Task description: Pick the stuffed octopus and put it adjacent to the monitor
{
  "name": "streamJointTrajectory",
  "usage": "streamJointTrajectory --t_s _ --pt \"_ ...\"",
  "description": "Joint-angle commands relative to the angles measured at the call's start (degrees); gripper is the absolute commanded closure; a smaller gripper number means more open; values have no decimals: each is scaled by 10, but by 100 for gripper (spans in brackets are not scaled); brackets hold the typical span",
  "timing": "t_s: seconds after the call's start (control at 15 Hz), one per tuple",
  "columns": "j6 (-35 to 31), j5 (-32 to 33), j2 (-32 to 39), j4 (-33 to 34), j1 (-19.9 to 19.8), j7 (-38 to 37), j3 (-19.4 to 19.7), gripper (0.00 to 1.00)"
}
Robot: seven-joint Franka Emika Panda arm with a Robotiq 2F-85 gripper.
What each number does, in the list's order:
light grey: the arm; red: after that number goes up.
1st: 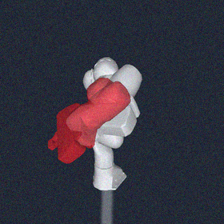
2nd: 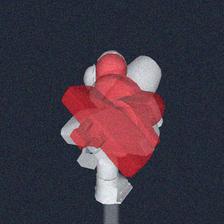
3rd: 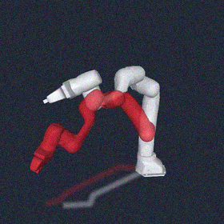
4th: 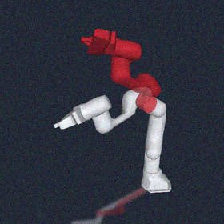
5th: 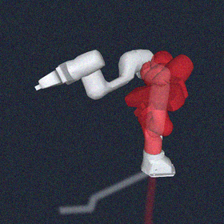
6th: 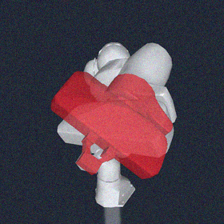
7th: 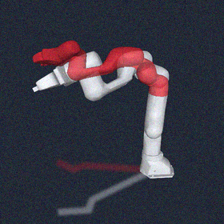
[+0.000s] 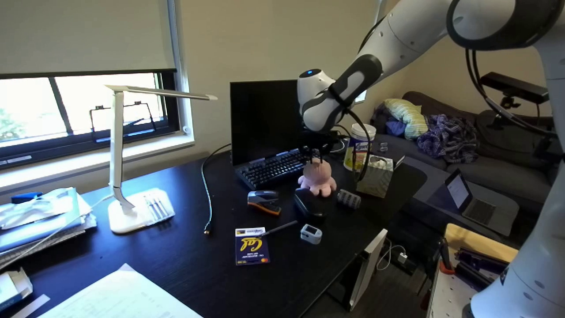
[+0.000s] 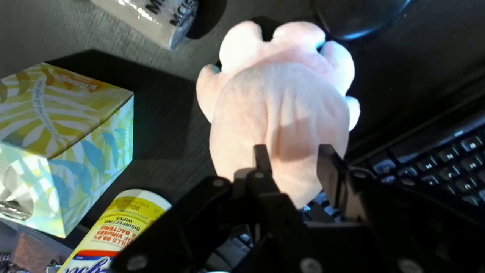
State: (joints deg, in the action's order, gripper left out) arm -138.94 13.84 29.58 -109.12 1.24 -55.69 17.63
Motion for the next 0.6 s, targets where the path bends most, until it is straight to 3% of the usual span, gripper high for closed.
streamJointTrajectory --t_s 0.0,0.27,0.53 --pt "32 -6 -72 -6 -16 25 -1 31" --pt "89 -13 -153 11 -38 134 -24 5" --pt "207 -14 -196 55 -32 245 -57 0"
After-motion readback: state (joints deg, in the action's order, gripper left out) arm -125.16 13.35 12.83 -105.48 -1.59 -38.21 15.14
